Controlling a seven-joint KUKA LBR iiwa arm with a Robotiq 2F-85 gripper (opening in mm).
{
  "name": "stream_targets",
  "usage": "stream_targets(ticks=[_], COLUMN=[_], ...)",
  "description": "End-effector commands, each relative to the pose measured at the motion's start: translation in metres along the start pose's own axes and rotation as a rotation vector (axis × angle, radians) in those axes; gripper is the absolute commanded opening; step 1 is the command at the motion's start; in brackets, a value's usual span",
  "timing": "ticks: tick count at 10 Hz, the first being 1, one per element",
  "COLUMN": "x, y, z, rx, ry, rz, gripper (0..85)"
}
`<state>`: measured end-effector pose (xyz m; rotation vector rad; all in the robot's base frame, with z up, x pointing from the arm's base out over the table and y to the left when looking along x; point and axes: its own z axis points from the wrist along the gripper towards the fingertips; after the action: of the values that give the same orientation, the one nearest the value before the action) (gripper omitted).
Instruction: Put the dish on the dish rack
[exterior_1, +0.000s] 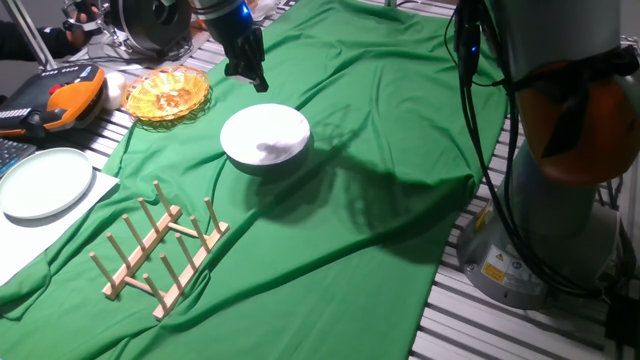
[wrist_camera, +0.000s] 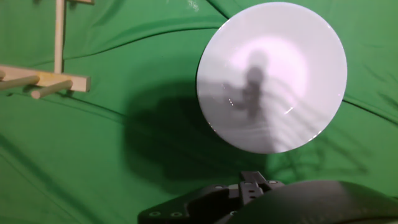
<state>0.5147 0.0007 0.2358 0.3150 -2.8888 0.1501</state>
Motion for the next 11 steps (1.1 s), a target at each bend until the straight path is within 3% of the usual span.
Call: stream_targets(ticks=[1, 11], x=[-0.0001, 0.0], y=[0.0, 0.0], z=[0.0, 0.0], rx=[0.0, -0.003], ry=[0.001, -0.001], rz=[0.004, -0.03], gripper=[0.0, 0.0])
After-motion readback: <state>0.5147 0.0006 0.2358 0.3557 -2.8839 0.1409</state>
